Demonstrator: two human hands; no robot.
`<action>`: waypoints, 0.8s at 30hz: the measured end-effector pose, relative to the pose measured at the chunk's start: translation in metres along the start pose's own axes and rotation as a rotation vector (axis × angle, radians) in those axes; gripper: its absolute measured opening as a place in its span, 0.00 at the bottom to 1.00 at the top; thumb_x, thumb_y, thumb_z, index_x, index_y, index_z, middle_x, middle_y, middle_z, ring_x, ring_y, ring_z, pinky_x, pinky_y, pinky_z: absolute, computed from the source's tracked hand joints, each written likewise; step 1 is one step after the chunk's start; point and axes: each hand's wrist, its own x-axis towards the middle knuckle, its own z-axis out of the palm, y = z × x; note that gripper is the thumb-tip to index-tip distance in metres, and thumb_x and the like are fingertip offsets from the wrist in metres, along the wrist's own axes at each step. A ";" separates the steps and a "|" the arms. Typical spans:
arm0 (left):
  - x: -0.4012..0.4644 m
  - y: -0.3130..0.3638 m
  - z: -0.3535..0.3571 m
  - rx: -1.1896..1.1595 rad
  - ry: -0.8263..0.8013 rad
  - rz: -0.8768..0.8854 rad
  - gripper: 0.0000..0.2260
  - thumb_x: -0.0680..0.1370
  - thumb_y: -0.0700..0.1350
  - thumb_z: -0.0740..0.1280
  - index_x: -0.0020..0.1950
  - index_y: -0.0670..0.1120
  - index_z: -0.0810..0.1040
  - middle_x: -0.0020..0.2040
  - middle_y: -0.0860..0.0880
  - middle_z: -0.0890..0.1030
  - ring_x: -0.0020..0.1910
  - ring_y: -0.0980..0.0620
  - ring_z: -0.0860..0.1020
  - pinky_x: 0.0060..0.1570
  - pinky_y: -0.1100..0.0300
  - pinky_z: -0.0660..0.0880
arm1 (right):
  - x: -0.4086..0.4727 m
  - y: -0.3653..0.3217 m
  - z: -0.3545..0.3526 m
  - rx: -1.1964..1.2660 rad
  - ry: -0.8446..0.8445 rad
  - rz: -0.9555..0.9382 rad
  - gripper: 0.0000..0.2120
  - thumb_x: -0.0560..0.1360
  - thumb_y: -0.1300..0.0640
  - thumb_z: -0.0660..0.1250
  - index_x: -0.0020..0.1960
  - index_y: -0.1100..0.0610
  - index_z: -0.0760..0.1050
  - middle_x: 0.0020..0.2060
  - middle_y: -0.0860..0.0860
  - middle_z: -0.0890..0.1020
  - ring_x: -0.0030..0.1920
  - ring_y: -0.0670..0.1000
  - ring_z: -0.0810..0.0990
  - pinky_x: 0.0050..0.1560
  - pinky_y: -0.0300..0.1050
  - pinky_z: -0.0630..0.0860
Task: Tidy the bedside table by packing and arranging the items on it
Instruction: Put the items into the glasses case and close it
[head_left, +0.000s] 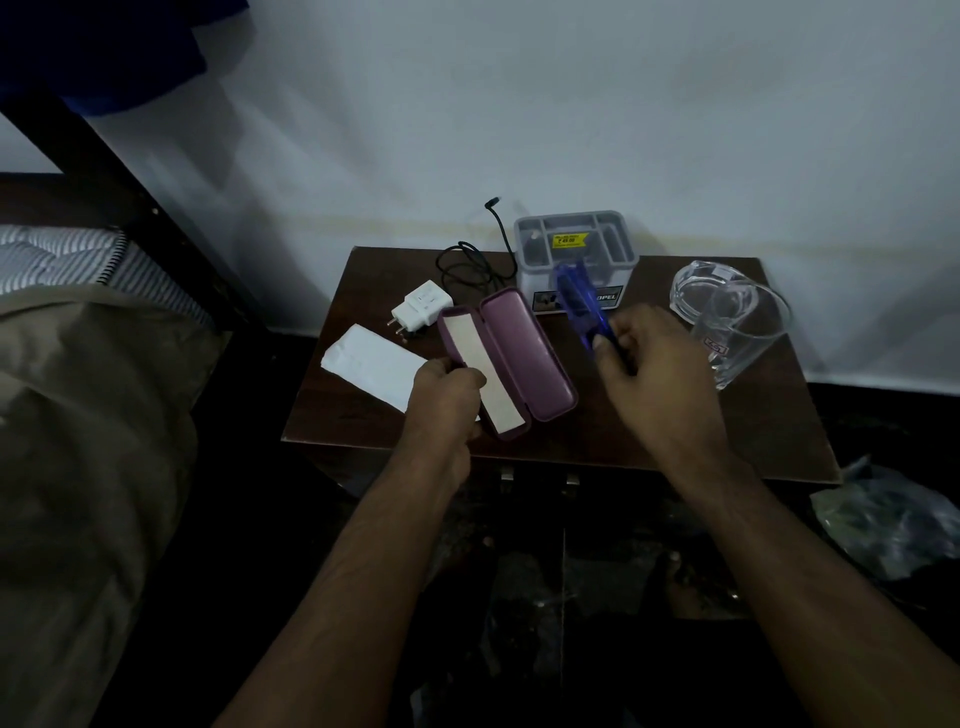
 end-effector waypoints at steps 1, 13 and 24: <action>-0.001 -0.001 0.002 0.011 -0.003 0.006 0.15 0.81 0.36 0.61 0.66 0.44 0.75 0.53 0.46 0.82 0.52 0.46 0.81 0.55 0.44 0.81 | -0.002 -0.005 0.001 0.048 0.030 -0.034 0.04 0.78 0.57 0.69 0.48 0.57 0.75 0.42 0.51 0.78 0.40 0.50 0.75 0.40 0.42 0.66; -0.006 -0.006 0.014 -0.011 -0.132 0.048 0.09 0.83 0.36 0.64 0.62 0.45 0.75 0.50 0.47 0.83 0.42 0.50 0.82 0.43 0.53 0.82 | -0.010 -0.022 0.023 0.328 -0.189 0.158 0.05 0.75 0.55 0.75 0.44 0.52 0.79 0.33 0.43 0.80 0.33 0.36 0.77 0.36 0.26 0.69; -0.010 -0.012 0.022 -0.053 -0.165 0.010 0.11 0.83 0.34 0.63 0.64 0.41 0.77 0.50 0.44 0.84 0.43 0.47 0.83 0.46 0.50 0.82 | -0.017 -0.028 0.027 0.349 -0.279 0.062 0.04 0.77 0.58 0.71 0.48 0.51 0.85 0.34 0.45 0.84 0.32 0.38 0.79 0.34 0.27 0.69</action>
